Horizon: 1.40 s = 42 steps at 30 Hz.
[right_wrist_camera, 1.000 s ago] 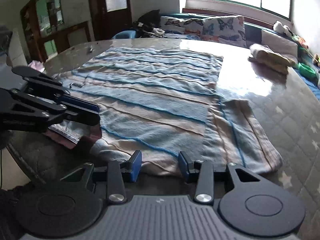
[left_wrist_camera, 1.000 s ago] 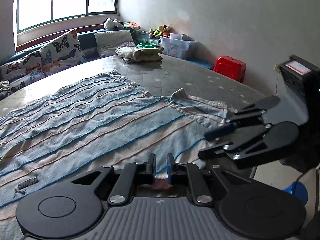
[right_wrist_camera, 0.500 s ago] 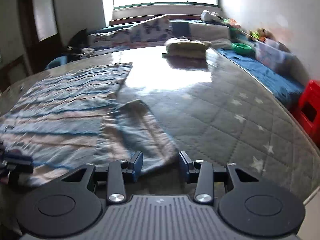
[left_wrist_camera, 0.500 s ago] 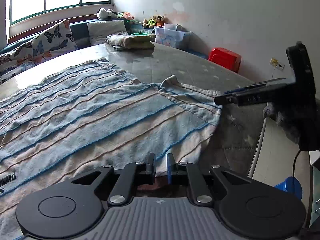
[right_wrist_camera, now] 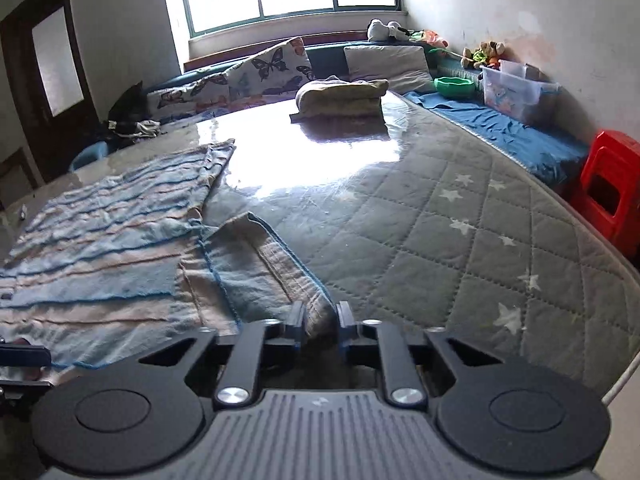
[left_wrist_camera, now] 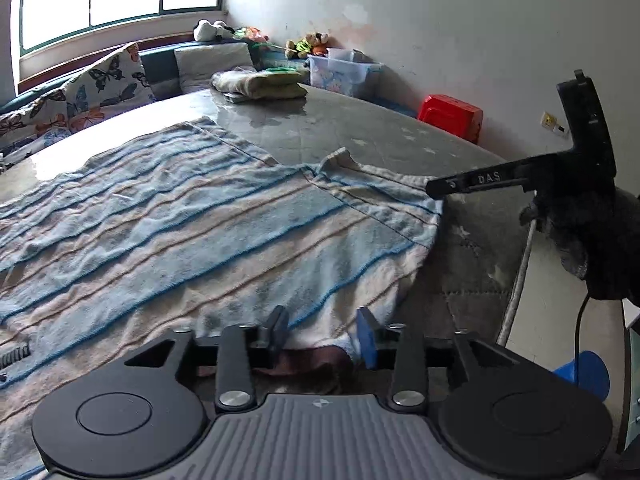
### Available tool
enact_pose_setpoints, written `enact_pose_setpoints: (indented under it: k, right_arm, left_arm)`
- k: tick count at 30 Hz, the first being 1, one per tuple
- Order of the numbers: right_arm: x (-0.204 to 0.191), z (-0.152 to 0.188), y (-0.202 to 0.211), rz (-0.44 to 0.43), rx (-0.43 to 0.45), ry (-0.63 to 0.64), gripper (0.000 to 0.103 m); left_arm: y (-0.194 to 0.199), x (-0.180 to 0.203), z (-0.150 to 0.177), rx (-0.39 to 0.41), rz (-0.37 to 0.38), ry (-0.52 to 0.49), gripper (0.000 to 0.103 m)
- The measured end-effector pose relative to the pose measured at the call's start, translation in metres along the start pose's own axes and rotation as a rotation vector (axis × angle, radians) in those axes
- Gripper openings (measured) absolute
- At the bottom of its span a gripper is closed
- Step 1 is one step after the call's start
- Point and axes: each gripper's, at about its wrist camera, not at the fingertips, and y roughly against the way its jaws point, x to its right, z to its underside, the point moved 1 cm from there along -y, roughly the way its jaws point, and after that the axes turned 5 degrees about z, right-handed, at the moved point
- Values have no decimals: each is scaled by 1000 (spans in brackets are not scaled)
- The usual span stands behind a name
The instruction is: Fold clothes
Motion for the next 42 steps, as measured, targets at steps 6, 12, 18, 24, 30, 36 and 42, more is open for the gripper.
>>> enact_pose_setpoints:
  k: [6, 12, 18, 24, 30, 36, 42]
  right_arm:
    - [-16, -11, 19, -64, 53, 28, 10]
    - [-53, -25, 37, -203, 83, 96, 9]
    - [-103, -26, 35, -334, 63, 174, 9]
    - [-146, -20, 21, -444, 14, 238, 12]
    - [-146, -13, 16, -449, -17, 240, 16]
    - [-123, -13, 11, -374, -48, 276, 17]
    - [-109, -13, 2, -334, -84, 322, 16]
  left_arm:
    - [13, -11, -4, 46, -57, 29, 73]
    - [26, -25, -3, 78, -101, 69, 79]
    - [39, -37, 2, 104, -134, 107, 82]
    - [42, -46, 7, 99, -162, 135, 82]
    - [43, -49, 7, 98, -173, 136, 82]
    - [32, -41, -3, 98, -146, 111, 80]
    - [13, -30, -12, 78, -131, 62, 80]
